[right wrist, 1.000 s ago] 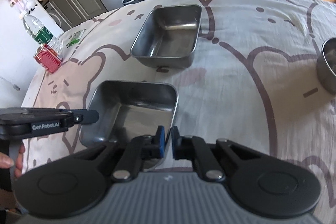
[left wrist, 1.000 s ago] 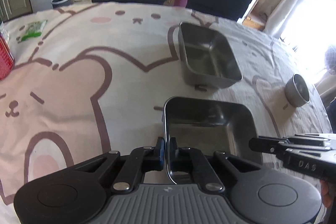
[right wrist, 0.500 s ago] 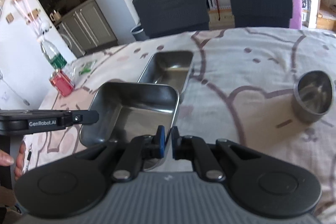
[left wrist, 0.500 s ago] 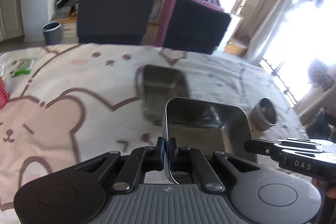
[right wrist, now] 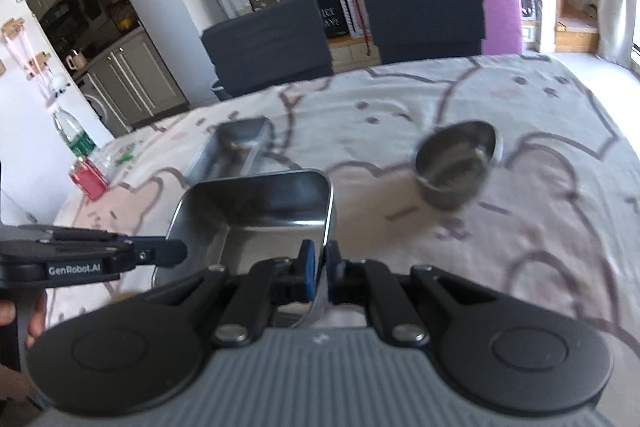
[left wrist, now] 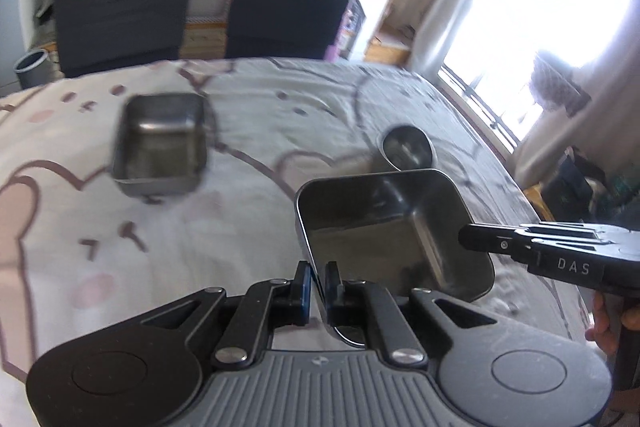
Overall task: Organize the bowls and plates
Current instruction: 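Carry the rectangular steel tray with both grippers toward the plate stack, then lower the steel tray onto the table and open both grippers, then move both grippers to the second, smaller rectangular steel tray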
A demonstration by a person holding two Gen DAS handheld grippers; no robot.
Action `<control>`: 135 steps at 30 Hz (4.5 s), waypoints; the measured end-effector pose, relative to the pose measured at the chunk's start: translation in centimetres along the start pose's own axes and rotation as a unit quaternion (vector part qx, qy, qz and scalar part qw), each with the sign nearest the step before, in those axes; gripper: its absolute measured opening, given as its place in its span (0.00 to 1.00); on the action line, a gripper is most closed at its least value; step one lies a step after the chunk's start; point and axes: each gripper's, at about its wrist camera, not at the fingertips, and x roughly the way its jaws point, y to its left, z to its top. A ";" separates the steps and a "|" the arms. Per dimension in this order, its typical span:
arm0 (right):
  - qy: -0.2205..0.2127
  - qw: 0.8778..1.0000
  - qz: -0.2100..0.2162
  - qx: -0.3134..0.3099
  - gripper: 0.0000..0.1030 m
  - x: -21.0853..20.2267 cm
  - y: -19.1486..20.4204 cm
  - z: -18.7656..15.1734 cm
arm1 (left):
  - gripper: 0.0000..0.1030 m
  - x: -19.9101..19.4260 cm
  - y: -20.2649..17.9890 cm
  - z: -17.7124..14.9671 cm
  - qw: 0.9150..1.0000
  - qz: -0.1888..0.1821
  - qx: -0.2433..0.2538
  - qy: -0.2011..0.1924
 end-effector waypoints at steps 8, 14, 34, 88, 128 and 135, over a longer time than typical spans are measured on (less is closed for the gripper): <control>0.032 0.999 -0.037 0.012 0.07 -1.9 -4.4 -3.0 | 0.12 3.2 -5.1 -2.5 0.995 -0.029 0.066 0.069; 0.062 0.997 -0.053 0.013 0.07 -2.0 -6.6 -4.9 | 0.15 5.1 -7.0 -4.3 0.988 -0.043 0.101 0.108; 0.121 0.990 -0.077 -0.001 0.07 -0.3 -7.3 -6.9 | 0.16 6.7 -8.0 -5.3 0.982 -0.043 0.122 0.135; -0.114 0.989 -0.090 -0.030 1.00 -9.4 1.1 -1.6 | 1.00 -8.3 1.6 -1.1 0.996 0.040 0.044 -0.072; 0.059 0.995 -0.072 0.041 1.00 23.0 13.9 6.6 | 1.00 7.9 20.4 10.3 0.985 0.139 -0.063 -0.075; 0.072 0.992 -0.101 -0.023 1.00 23.3 13.9 6.3 | 1.00 7.5 20.9 9.9 0.982 0.163 -0.056 -0.072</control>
